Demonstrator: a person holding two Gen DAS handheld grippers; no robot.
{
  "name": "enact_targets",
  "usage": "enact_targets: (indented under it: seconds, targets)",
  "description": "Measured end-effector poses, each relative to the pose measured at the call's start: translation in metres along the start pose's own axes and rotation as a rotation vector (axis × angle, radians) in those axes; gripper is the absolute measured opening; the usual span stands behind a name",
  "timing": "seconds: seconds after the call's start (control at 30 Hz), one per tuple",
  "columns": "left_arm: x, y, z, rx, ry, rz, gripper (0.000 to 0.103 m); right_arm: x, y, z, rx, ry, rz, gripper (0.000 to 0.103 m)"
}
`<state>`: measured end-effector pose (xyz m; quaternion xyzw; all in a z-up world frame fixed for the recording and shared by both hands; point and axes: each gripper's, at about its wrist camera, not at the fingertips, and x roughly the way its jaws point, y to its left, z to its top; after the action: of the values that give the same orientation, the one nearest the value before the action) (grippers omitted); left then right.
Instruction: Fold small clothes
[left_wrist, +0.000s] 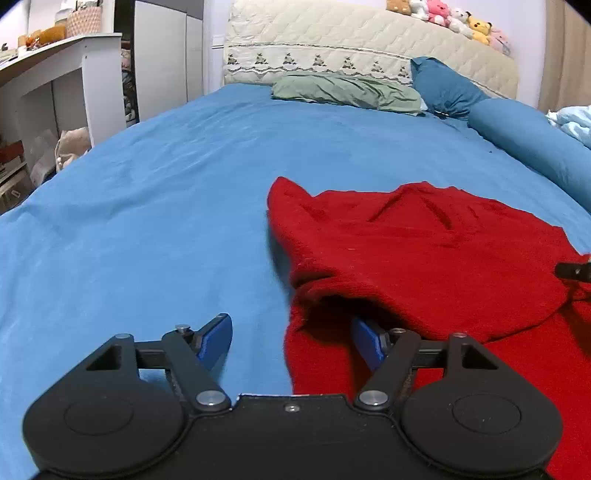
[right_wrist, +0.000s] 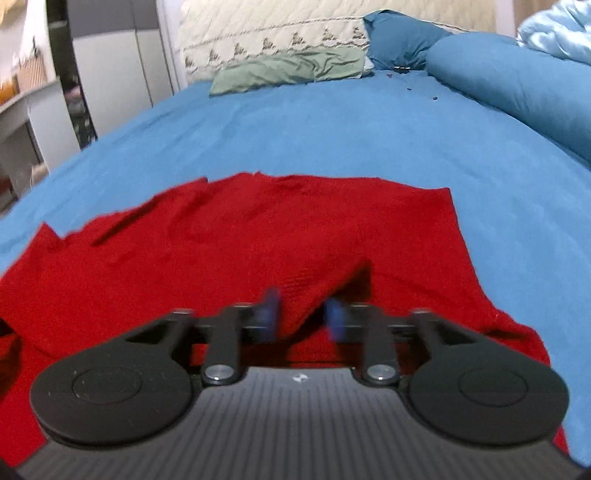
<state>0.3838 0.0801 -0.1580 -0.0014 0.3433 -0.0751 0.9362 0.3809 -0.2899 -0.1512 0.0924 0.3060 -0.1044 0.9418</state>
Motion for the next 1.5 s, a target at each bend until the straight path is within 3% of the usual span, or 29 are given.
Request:
enact_targets:
  seconds: [0.13, 0.2, 0.27, 0.33, 0.43, 0.5, 0.57, 0.67, 0.73, 0.87, 1.0, 1.1, 1.13, 1.17, 1.2, 1.27, 1.3, 1.4, 1.5]
  targets:
    - [0.001, 0.004, 0.000, -0.012, 0.004, -0.005, 0.069, 0.002, -0.006, 0.007, 0.020, 0.001, -0.017, 0.064]
    - [0.001, 0.003, -0.001, -0.003, 0.001, -0.006, 0.069, 0.006, -0.012, 0.010, 0.026, 0.038, -0.017, 0.054]
    - [0.001, 0.003, -0.001, 0.006, -0.005, -0.010, 0.068, 0.008, -0.017, 0.013, 0.015, 0.042, -0.018, 0.034]
    - [0.003, 0.001, -0.001, 0.013, -0.011, -0.015, 0.065, 0.005, -0.017, 0.016, -0.005, 0.037, -0.017, 0.022]
    - [0.009, -0.002, 0.000, 0.026, -0.021, -0.023, 0.048, -0.005, -0.018, 0.029, -0.041, -0.006, -0.005, 0.021]
    - [0.012, 0.002, 0.003, 0.003, -0.022, -0.051, 0.015, -0.012, -0.021, 0.044, -0.036, -0.047, -0.014, 0.021]
    - [0.011, 0.005, 0.004, -0.030, -0.023, -0.062, 0.009, -0.021, -0.029, 0.057, -0.017, -0.091, -0.040, 0.021]
    - [0.005, 0.003, 0.002, -0.014, -0.013, -0.047, 0.006, -0.025, -0.050, 0.072, 0.027, -0.138, -0.093, 0.021]
    - [-0.001, 0.000, -0.001, -0.007, 0.006, -0.043, 0.006, -0.024, -0.063, 0.068, 0.067, -0.118, -0.095, 0.021]
    - [-0.007, -0.002, -0.007, 0.017, 0.016, -0.038, 0.006, -0.013, -0.065, 0.040, 0.028, -0.058, -0.108, 0.021]
    - [-0.012, -0.006, -0.010, 0.032, 0.025, -0.027, 0.006, -0.007, -0.075, 0.015, 0.078, -0.024, -0.121, 0.021]
    - [-0.020, -0.011, -0.005, 0.075, 0.014, 0.030, 0.007, -0.008, -0.082, 0.006, 0.092, -0.021, -0.125, 0.034]
    - [-0.026, -0.013, -0.002, 0.095, -0.016, 0.055, 0.007, -0.013, -0.083, 0.005, 0.088, -0.027, -0.140, 0.058]
    - [-0.035, -0.015, 0.003, 0.114, -0.051, 0.062, 0.016, -0.020, -0.082, 0.004, 0.083, -0.041, -0.165, 0.084]
    - [-0.041, -0.017, 0.008, 0.123, -0.080, 0.059, 0.035, -0.028, -0.079, 0.002, 0.078, -0.072, -0.176, 0.090]
    - [-0.053, -0.021, 0.017, 0.127, -0.139, 0.010, 0.052, -0.043, -0.074, 0.000, 0.045, -0.151, -0.163, 0.093]
    - [-0.054, -0.024, 0.021, 0.126, -0.143, -0.042, 0.052, -0.048, -0.071, 0.000, 0.027, -0.162, -0.144, 0.093]
    - [-0.027, -0.035, 0.028, 0.113, -0.037, -0.179, 0.052, -0.046, -0.062, -0.001, -0.009, -0.144, -0.049, 0.093]
    - [0.018, -0.032, 0.021, 0.038, 0.072, -0.194, 0.048, -0.028, -0.052, -0.004, -0.045, -0.082, 0.007, 0.093]
